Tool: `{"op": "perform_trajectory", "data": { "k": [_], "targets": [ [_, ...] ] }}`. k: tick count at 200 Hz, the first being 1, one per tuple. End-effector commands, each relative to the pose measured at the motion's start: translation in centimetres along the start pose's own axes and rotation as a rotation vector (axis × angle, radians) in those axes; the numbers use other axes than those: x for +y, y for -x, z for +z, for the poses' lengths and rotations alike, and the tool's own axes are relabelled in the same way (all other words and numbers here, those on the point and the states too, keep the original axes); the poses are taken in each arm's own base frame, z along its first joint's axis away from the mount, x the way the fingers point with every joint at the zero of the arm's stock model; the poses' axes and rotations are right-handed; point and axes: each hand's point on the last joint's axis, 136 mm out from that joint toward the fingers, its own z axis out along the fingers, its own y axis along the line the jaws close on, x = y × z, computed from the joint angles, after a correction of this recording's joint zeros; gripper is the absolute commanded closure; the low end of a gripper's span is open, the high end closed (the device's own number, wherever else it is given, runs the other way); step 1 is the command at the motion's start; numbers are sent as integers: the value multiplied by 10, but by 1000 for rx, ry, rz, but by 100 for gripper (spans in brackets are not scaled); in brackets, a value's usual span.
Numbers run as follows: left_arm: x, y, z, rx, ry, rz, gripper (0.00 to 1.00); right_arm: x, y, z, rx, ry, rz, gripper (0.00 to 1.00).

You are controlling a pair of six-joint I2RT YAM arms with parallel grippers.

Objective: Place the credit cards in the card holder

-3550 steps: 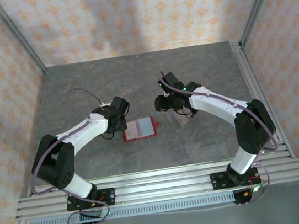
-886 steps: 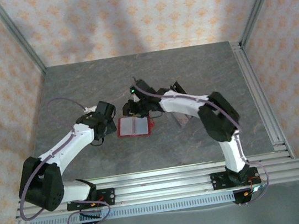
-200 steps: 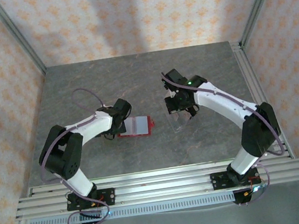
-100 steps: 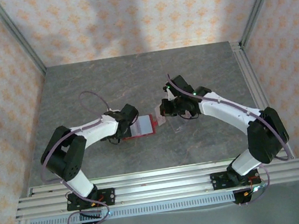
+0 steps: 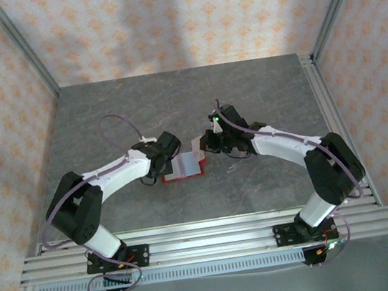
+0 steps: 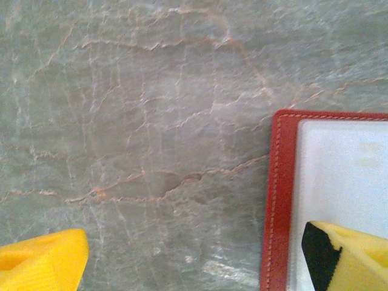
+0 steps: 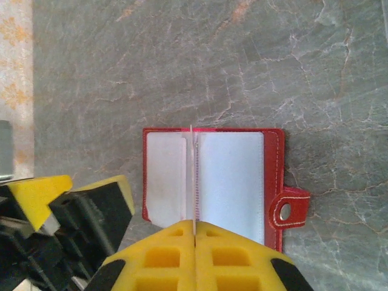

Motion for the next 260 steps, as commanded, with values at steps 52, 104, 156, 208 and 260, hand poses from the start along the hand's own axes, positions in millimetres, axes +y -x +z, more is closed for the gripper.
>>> {"op": "perform_trajectory", "data": {
  "k": [52,104,156,208,260],
  "targets": [
    [-17,1,15,-7,-50,48,7,12,-10,28,-6,83,5,100],
    [5,-17,30,38,84,85,8,11,-17,46,-10,116,-5,100],
    [17,-26,35,50,130,78,8,7,-22,58,1,144,4,100],
    [15,-28,35,52,111,69,8,17,-28,65,13,204,5,100],
    [18,-32,35,51,106,62,8,14,-33,78,25,212,21,100]
  ]
}}
